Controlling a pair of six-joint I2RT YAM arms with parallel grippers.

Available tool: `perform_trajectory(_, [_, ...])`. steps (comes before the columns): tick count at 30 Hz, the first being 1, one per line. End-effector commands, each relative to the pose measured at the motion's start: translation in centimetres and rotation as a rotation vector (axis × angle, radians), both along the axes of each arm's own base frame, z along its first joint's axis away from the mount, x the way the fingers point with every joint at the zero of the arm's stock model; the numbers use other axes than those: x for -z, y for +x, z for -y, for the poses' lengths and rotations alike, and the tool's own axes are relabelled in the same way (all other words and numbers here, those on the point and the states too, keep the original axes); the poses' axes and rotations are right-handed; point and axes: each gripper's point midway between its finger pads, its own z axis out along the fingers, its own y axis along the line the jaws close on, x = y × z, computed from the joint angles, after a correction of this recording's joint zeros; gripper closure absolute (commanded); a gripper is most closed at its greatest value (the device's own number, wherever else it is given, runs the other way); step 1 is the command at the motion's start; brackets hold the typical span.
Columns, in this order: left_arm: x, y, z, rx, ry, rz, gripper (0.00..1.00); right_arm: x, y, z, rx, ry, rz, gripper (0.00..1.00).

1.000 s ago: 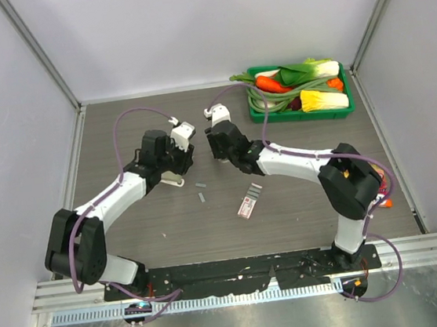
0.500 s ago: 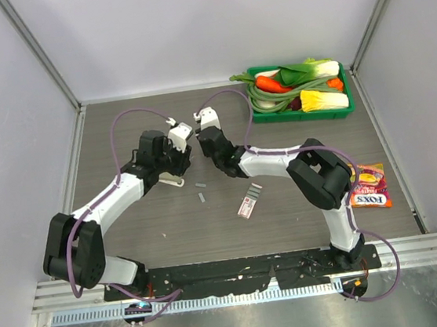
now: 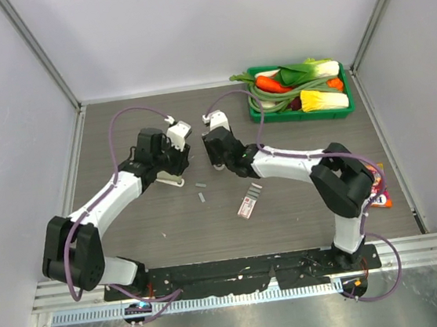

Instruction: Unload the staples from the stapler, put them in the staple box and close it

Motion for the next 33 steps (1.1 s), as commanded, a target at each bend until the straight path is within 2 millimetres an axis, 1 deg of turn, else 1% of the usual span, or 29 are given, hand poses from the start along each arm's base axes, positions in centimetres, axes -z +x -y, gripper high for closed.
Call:
perform_trajectory(1, [-3.2,0.1,0.0,0.010,-0.027,0.046,0.61,-4.6,-2.1,1.7,0.043,0.079,-0.009,0.48])
perform_trajectory(2, [-3.4,0.1,-0.1,0.009,-0.025,0.051,0.61,-4.7,-2.6,2.2,0.051,0.079,-0.023,0.48])
perform_trajectory(3, [-3.4,0.0,-0.2,0.011,-0.024,0.050,0.61,-3.6,-3.9,3.3,0.071,0.063,-0.071,0.48])
perform_trajectory(4, [-3.5,-0.1,-0.3,0.008,-0.020,0.049,0.61,-4.9,-4.7,4.0,0.077,0.086,-0.064,0.50])
perform_trajectory(5, [-3.7,-0.2,-0.4,0.009,-0.020,0.053,0.61,-4.7,-5.6,4.6,0.084,0.087,-0.080,0.51])
perform_trajectory(6, [-3.6,-0.2,-0.5,0.010,-0.017,0.054,0.61,-3.2,-7.3,6.1,0.095,0.051,-0.125,0.53])
perform_trajectory(7, [-3.7,-0.3,-0.5,0.013,-0.017,0.051,0.61,-4.0,-8.3,6.7,0.114,0.097,-0.129,0.59])
perform_trajectory(8, [-3.6,-0.3,-0.6,0.013,-0.015,0.051,0.61,-3.7,-9.6,7.0,0.109,0.103,-0.147,0.63])
perform_trajectory(9, [-3.9,-0.3,-0.5,0.014,-0.017,0.053,0.61,-1.9,-11.3,8.4,0.120,0.059,-0.193,0.67])
perform_trajectory(10, [-3.8,-0.4,-0.5,0.020,-0.018,0.047,0.61,-1.6,-12.3,9.0,0.145,0.073,-0.212,0.75])
perform_trajectory(11, [-3.9,-0.5,-0.5,0.021,-0.020,0.042,0.61,-2.2,-13.3,9.4,0.147,0.098,-0.214,0.79])
perform_trajectory(12, [-4.1,-0.5,-0.5,0.021,-0.022,0.046,0.61,-0.6,-15.1,10.4,0.152,0.068,-0.262,0.81])
perform_trajectory(13, [-4.2,-0.7,-0.4,0.027,-0.024,0.042,0.61,-0.3,-16.1,10.6,0.153,0.073,-0.283,0.85])
perform_trajectory(14, [-4.3,-0.7,-0.4,0.026,-0.025,0.043,0.61,-0.4,-17.0,10.7,0.169,0.117,-0.300,0.86])
perform_trajectory(15, [-4.5,-0.7,-0.4,0.028,-0.025,0.047,0.61,0.9,-18.8,11.2,0.157,0.086,-0.334,0.87])
perform_trajectory(17, [-4.6,-0.8,-0.4,0.030,-0.024,0.046,0.61,1.8,-20.4,11.4,0.169,0.105,-0.368,0.90])
perform_trajectory(18, [-4.7,-0.7,-0.4,0.028,-0.026,0.048,0.61,2.7,-21.4,11.9,0.168,0.091,-0.386,0.92])
perform_trajectory(19, [-4.8,-0.8,-0.5,0.028,-0.025,0.049,0.61,3.1,-22.3,11.7,0.155,0.087,-0.397,0.93])
perform_trajectory(22, [-4.9,-1.1,-0.5,0.030,-0.027,0.045,0.60,4.1,-23.6,11.6,0.146,0.083,-0.423,0.96])
perform_trajectory(23, [-5.0,-1.2,-0.6,0.032,-0.026,0.048,0.61,4.3,-23.7,11.5,0.144,0.086,-0.426,0.96])
perform_trajectory(26, [-5.0,-1.3,-0.8,0.031,-0.017,0.048,0.60,4.6,-23.7,10.8,0.125,0.092,-0.422,0.97])
perform_trajectory(30, [-5.2,-1.4,-1.0,0.022,-0.011,0.057,0.60,5.6,-23.5,9.6,0.104,0.088,-0.430,0.98])
perform_trajectory(31, [-5.2,-1.4,-1.1,0.022,-0.010,0.059,0.60,6.2,-23.5,9.5,0.102,0.073,-0.439,0.99])
perform_trajectory(33, [-5.3,-1.5,-1.1,0.021,-0.009,0.060,0.60,6.4,-23.2,8.7,0.093,0.086,-0.435,0.99])
